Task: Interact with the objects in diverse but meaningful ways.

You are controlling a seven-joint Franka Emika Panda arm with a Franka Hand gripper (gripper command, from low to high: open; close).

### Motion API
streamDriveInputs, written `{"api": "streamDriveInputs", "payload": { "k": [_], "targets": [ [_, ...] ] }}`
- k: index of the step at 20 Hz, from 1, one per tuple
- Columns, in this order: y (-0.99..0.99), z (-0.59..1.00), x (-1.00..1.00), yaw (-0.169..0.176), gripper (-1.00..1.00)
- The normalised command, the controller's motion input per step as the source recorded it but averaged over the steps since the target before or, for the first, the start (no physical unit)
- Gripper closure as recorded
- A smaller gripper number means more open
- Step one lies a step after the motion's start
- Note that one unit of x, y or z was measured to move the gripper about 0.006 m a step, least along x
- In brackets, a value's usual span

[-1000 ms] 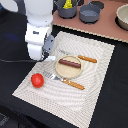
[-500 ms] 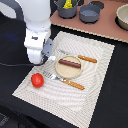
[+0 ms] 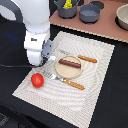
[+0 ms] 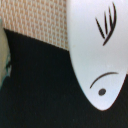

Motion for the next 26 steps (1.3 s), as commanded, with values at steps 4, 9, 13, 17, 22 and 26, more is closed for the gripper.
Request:
{"api": "streamDriveInputs", "payload": {
  "k": [4, 9, 13, 17, 22, 26],
  "targets": [
    [-0.05, -0.12, 0.0, 0.0, 1.0],
    [-0.06, -0.14, -0.01, 0.0, 1.0],
    [-0.08, -0.14, -0.02, 0.0, 1.0],
    [0.02, 0.32, 0.0, -0.003, 1.0],
    [0.21, 0.97, -0.23, -0.003, 1.0],
    [0.25, 0.88, -0.43, 0.028, 1.0]
  ]
}}
